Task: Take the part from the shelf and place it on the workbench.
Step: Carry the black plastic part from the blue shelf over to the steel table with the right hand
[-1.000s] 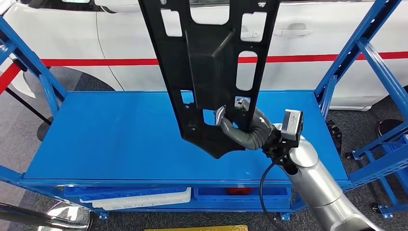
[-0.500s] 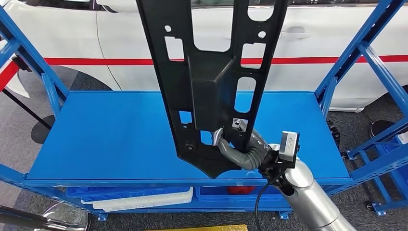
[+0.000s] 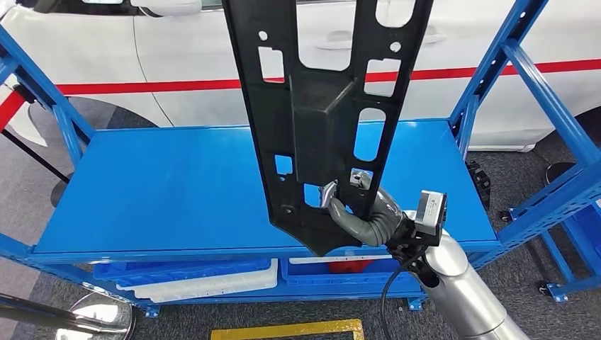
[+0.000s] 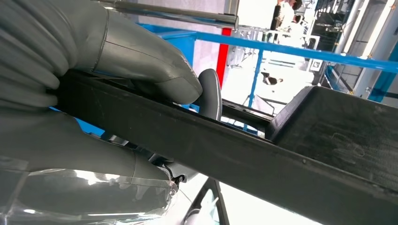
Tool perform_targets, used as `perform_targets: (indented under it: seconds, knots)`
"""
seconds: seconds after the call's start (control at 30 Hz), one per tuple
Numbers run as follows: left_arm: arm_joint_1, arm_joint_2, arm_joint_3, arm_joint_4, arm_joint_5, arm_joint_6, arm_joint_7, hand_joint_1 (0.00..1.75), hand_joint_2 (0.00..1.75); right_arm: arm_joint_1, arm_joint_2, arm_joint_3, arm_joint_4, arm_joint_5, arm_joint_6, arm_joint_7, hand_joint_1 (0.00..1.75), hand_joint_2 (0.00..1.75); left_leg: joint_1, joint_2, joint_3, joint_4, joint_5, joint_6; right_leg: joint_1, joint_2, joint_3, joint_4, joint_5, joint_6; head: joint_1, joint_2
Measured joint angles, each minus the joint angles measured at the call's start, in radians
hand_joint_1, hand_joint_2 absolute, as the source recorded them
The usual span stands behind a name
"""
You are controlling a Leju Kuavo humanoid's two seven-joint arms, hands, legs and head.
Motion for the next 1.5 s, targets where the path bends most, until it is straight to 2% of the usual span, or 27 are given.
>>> perform_targets:
  seconds: [0.07,0.1,0.13,0.23,0.3,0.37,0.4,0.43,0.5,0.57,0.63,0.67,0.73,0.77,0.83,0.9,0.93,1.0,1.07,1.13,1.17,1.23,1.27,1.33,1.4,1.43,1.5]
  knots:
    - [-0.002,0.000,0.000,0.000,0.000,0.000,0.000,0.00,1.75,0.000,0.000,0.000,0.000,0.000,0.000,0.000,1.75,1.75,-0.002,-0.005,0.104,-0.156,0.044,0.011,0.001,0.002,-0.012,0.000,0.017,0.007,0.000,0.000]
    - [-0.003,0.000,0.000,0.000,0.000,0.000,-0.001,0.00,1.75,0.000,0.000,0.000,0.000,0.000,-0.001,0.000,1.75,1.75,-0.004,-0.008,0.137,-0.211,0.058,0.017,0.001,0.002,-0.015,-0.002,0.025,0.012,0.000,0.000]
    - [-0.004,0.000,0.000,0.000,0.000,0.000,-0.001,0.00,1.75,-0.001,-0.001,0.000,-0.001,0.001,-0.002,0.000,1.75,1.75,-0.007,-0.010,0.149,-0.236,0.065,0.024,0.000,0.002,-0.016,-0.004,0.033,0.018,0.000,0.000]
    - [-0.004,0.000,0.000,0.000,-0.005,-0.004,0.001,0.00,1.75,0.000,-0.001,0.000,0.000,0.002,-0.001,-0.001,1.75,1.75,-0.011,-0.006,0.137,-0.246,0.096,0.044,-0.004,0.003,-0.017,-0.016,0.052,0.038,0.000,0.000]
    - [-0.005,0.000,0.000,0.000,-0.006,-0.008,0.004,0.00,1.75,0.000,-0.001,-0.001,0.001,0.004,0.000,-0.004,1.75,1.75,-0.007,-0.001,0.120,-0.258,0.128,0.057,-0.004,0.006,-0.035,0.024,-0.008,0.045,0.000,0.000]
    - [-0.007,0.000,0.000,0.000,-0.005,-0.010,0.005,0.00,1.75,0.000,0.000,-0.002,0.002,0.004,0.003,-0.008,1.75,1.75,-0.006,0.002,0.090,-0.259,0.153,0.064,-0.007,0.007,-0.064,0.142,-0.118,0.048,0.000,0.000]
    - [-0.007,0.000,0.001,0.000,-0.003,-0.010,0.006,0.00,1.75,0.000,0.001,-0.003,0.003,0.004,0.004,-0.009,1.75,1.75,-0.007,0.003,0.073,-0.257,0.165,0.064,-0.009,0.007,-0.074,0.210,-0.154,0.051,0.000,0.000]
    - [-0.007,0.000,0.001,0.000,-0.001,-0.010,0.006,0.00,1.75,0.000,0.002,-0.003,0.005,0.004,0.005,-0.010,1.75,1.75,-0.007,0.004,0.056,-0.254,0.176,0.063,-0.010,0.007,-0.074,0.259,-0.166,0.054,0.000,0.000]
    - [-0.005,0.000,0.004,0.000,0.003,-0.010,0.006,0.00,1.75,0.000,0.002,-0.003,0.009,0.004,0.008,-0.011,1.75,1.75,-0.006,0.005,0.021,-0.243,0.193,0.059,-0.012,0.006,-0.031,0.266,-0.134,0.056,0.000,0.000]
    - [-0.004,0.000,0.010,0.000,0.007,-0.010,0.005,0.00,1.75,-0.004,0.002,-0.003,0.011,0.004,0.010,-0.011,1.75,1.75,-0.007,0.005,-0.010,-0.226,0.205,0.052,-0.012,0.002,0.073,0.148,-0.108,0.054,0.000,0.000]
    - [-0.002,0.000,0.016,0.000,0.009,-0.009,0.003,0.00,1.75,-0.011,0.002,-0.002,0.011,0.003,0.012,-0.012,1.75,1.75,-0.009,0.005,-0.030,-0.211,0.216,0.042,-0.007,-0.001,0.159,0.024,-0.130,0.046,0.000,0.000]
    - [-0.002,0.000,0.017,0.000,0.010,-0.009,0.003,0.00,1.75,-0.014,0.002,-0.002,0.011,0.003,0.013,-0.012,1.75,1.75,-0.011,0.005,-0.035,-0.208,0.223,0.036,-0.003,-0.002,0.175,-0.005,-0.142,0.040,-0.001,0.000]
    - [0.000,0.001,0.018,0.000,0.010,-0.009,0.001,0.00,1.75,-0.016,0.002,-0.002,0.013,0.003,0.014,-0.013,1.75,1.75,-0.008,0.004,-0.041,-0.206,0.233,0.024,-0.003,-0.004,0.166,-0.014,-0.132,0.026,-0.001,0.000]
    - [0.001,0.001,0.019,0.000,0.010,-0.009,0.001,0.00,1.75,-0.017,0.001,-0.002,0.014,0.003,0.015,-0.013,1.75,1.75,-0.006,0.003,-0.048,-0.196,0.219,0.017,-0.004,-0.006,0.157,-0.014,-0.122,0.017,0.000,0.000]
    - [0.003,0.001,0.019,0.000,0.010,-0.010,-0.001,0.00,1.75,-0.018,-0.003,-0.002,0.015,0.003,0.015,-0.013,1.75,1.75,-0.001,0.000,-0.074,-0.125,0.135,0.004,-0.008,-0.011,0.134,-0.016,-0.099,0.004,-0.001,0.000]
    - [0.003,0.001,0.019,0.000,0.009,-0.010,-0.002,0.00,1.75,-0.018,-0.005,-0.002,0.015,0.003,0.015,-0.013,1.75,1.75,0.001,0.000,-0.105,0.003,0.042,-0.007,-0.007,-0.010,0.103,-0.015,-0.075,0.000,-0.001,0.000]
    - [0.003,0.001,0.019,0.000,0.009,-0.011,-0.002,0.00,1.75,-0.017,-0.005,-0.002,0.016,0.003,0.015,-0.012,1.75,1.75,0.002,0.000,-0.110,0.055,0.026,-0.010,-0.007,-0.010,0.088,-0.014,-0.064,0.001,-0.001,0.000]
    - [0.002,0.001,0.019,0.000,0.008,-0.012,-0.002,0.00,1.75,-0.016,-0.005,-0.001,0.017,0.001,0.016,-0.010,1.75,1.75,0.002,-0.001,-0.076,0.069,0.062,-0.011,-0.007,-0.007,0.058,-0.011,-0.043,0.006,-0.001,0.000]
    - [0.002,0.001,0.019,-0.001,0.009,-0.012,-0.002,0.00,1.75,-0.016,-0.005,-0.001,0.017,-0.005,0.019,-0.004,1.75,1.75,0.003,-0.022,0.022,-0.045,0.104,-0.003,-0.008,0.002,0.033,-0.009,-0.023,0.014,-0.001,0.000]
    - [0.004,0.001,0.019,-0.001,0.011,-0.012,-0.002,0.00,1.75,-0.019,-0.006,-0.001,0.017,-0.016,0.026,0.004,1.75,1.75,0.003,-0.055,0.121,-0.189,0.093,0.010,-0.007,0.013,0.020,-0.010,-0.002,0.025,-0.001,0.000]
    - [0.005,0.001,0.020,-0.001,0.012,-0.012,-0.002,0.00,1.75,-0.022,-0.006,-0.001,0.018,-0.020,0.029,0.006,1.75,1.75,0.002,-0.065,0.146,-0.231,0.083,0.016,-0.008,0.017,0.018,-0.013,0.010,0.030,-0.001,0.000]
    - [0.008,0.001,0.021,-0.001,0.012,-0.012,-0.002,0.00,1.75,-0.024,-0.006,-0.001,0.020,-0.023,0.034,0.007,1.75,1.75,0.002,-0.052,0.145,-0.251,0.093,0.028,-0.009,0.029,0.013,-0.024,0.031,0.043,-0.001,0.000]
    - [0.008,0.001,0.022,-0.001,0.012,-0.012,-0.002,0.00,1.75,-0.024,-0.006,-0.001,0.023,-0.024,0.035,0.006,1.75,1.75,0.004,-0.045,0.138,-0.256,0.104,0.036,-0.010,0.030,0.006,-0.021,0.023,0.047,-0.001,0.000]
    - [0.007,0.000,0.024,-0.001,0.012,-0.012,-0.002,0.00,1.75,-0.024,-0.005,-0.001,0.026,-0.025,0.036,0.005,1.75,1.75,0.007,-0.030,0.115,-0.262,0.132,0.052,-0.010,0.025,-0.019,0.037,-0.051,0.051,-0.001,0.000]
    - [0.006,0.000,0.024,-0.001,0.012,-0.012,-0.002,0.00,1.75,-0.024,-0.002,-0.001,0.029,-0.025,0.036,0.004,1.75,1.75,0.003,-0.020,0.084,-0.258,0.155,0.058,-0.011,0.018,-0.049,0.169,-0.151,0.053,-0.001,0.000]
    - [0.006,0.000,0.024,-0.001,0.011,-0.012,-0.002,0.00,1.75,-0.023,0.000,-0.001,0.030,-0.025,0.036,0.003,1.75,1.75,0.002,-0.017,0.068,-0.255,0.165,0.059,-0.011,0.017,-0.057,0.232,-0.175,0.055,-0.001,0.000]
    - [0.006,0.000,0.024,-0.001,0.010,-0.012,-0.002,0.00,1.75,-0.022,0.000,-0.001,0.033,-0.024,0.036,0.002,1.75,1.75,0.001,-0.012,0.035,-0.247,0.184,0.056,-0.011,0.017,-0.036,0.277,-0.149,0.056,-0.001,0.000]
